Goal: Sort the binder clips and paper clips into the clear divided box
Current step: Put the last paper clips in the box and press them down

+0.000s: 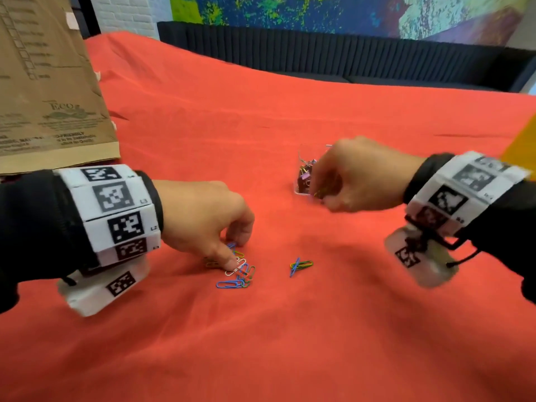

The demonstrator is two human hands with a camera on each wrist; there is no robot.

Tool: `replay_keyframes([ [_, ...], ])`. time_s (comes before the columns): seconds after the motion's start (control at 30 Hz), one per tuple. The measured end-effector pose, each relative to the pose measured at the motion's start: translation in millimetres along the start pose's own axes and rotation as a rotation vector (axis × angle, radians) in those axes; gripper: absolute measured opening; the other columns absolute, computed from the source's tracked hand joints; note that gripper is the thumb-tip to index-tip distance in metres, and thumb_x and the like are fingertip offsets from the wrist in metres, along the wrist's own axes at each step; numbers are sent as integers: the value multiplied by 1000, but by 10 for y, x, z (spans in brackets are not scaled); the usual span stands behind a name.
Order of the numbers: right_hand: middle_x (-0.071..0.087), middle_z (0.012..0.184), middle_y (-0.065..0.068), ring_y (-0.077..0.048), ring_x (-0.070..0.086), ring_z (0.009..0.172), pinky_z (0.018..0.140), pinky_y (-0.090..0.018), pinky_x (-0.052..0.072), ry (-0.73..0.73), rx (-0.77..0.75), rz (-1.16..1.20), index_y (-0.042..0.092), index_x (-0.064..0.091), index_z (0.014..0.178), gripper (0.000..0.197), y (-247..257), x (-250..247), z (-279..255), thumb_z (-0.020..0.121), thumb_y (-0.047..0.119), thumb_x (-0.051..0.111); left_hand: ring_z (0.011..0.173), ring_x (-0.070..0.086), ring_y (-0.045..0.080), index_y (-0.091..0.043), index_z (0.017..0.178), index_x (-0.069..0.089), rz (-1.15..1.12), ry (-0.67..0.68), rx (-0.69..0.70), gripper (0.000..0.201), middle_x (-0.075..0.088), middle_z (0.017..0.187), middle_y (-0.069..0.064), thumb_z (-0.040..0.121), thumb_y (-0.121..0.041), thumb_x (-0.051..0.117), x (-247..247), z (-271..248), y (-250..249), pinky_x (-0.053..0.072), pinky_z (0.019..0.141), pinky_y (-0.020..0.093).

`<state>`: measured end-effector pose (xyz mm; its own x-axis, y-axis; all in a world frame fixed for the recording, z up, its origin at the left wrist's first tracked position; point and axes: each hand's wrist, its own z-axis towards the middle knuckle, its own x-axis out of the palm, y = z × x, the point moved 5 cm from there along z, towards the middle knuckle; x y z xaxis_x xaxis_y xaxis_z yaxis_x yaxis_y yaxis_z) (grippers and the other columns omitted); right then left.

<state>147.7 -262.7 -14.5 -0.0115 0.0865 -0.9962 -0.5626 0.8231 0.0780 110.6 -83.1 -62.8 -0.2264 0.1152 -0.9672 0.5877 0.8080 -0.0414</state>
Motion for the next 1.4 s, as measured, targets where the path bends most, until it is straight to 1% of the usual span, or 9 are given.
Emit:
replay_keyframes([
  [0.17, 68, 72, 9, -21, 67, 78, 78, -31, 54, -195, 193, -121, 25, 79, 88, 23, -752, -457, 193, 71, 13, 71, 66, 56, -9, -36, 92, 60, 31, 33, -8, 23, 59, 77, -22, 76, -42, 74, 6, -33, -6, 43, 64, 12],
  [0.33, 72, 78, 4, -24, 66, 78, 78, -36, 57, -199, 274, -147, 24, 79, 86, 22, -1084, -365, 359, 71, 11, 68, 62, 53, -13, -32, 92, 63, 44, 19, -11, 13, 58, 63, -19, 80, -31, 68, -1, -23, -40, 38, 55, 5],
  [0.47, 70, 73, 10, -20, 65, 75, 75, -29, 52, -200, 280, -104, 27, 75, 87, 22, -1194, -268, 382, 73, 11, 68, 63, 55, -6, -32, 91, 66, 77, -2, -12, 18, 59, 62, -18, 73, -32, 64, -11, -29, -42, 41, 56, 9],
  [0.77, 73, 77, 10, -12, 70, 76, 83, -32, 56, -198, 216, -54, 27, 74, 82, 19, -1177, -306, 262, 73, 11, 76, 60, 57, -7, -31, 83, 68, 61, -27, -18, 13, 60, 57, -20, 70, -29, 67, -176, 51, -109, 41, 55, 7],
  [0.93, 64, 59, 24, -12, 68, 76, 84, -30, 54, -214, 213, -45, 28, 76, 83, 20, -1185, -370, 206, 74, 10, 75, 60, 63, -5, -25, 81, 72, -28, -292, 62, 10, 68, 61, -15, 72, -23, 70, -727, 401, -224, 40, 57, 5],
  [1.0, 58, 53, 37, -13, 68, 76, 83, -27, 52, -238, 199, -34, 26, 77, 83, 17, -1198, -394, 188, 75, 12, 74, 63, 65, -1, -25, 85, 74, -72, -446, 84, 12, 70, 65, -11, 73, -23, 70, -983, 679, -275, 47, 64, 13],
  [1.07, 61, 53, 29, -14, 68, 77, 81, -25, 48, -280, 205, -10, 26, 77, 84, 16, -1238, -405, 171, 76, 13, 72, 64, 65, -1, -24, 88, 76, -138, -573, 80, 18, 69, 65, -11, 71, -21, 69, -1175, 998, -329, 47, 65, 13],
  [1.23, 75, 97, 8, -11, 71, 82, 81, -28, 54, -206, 238, 131, 28, 70, 100, 37, -1383, -215, 159, 75, 3, 62, 68, 65, 8, -22, 91, 77, -129, -604, 36, 22, 65, 67, -9, 71, -18, 70, -1231, 1642, -436, 52, 70, 21],
  [1.4, 73, 103, 5, -11, 74, 83, 77, -37, 61, -188, 197, 257, 24, 68, 104, 37, -1442, -60, 116, 74, 3, 68, 69, 66, 11, -23, 91, 76, -93, -563, 50, 22, 69, 72, -5, 72, -16, 67, -1134, 1844, -484, 51, 68, 23],
])
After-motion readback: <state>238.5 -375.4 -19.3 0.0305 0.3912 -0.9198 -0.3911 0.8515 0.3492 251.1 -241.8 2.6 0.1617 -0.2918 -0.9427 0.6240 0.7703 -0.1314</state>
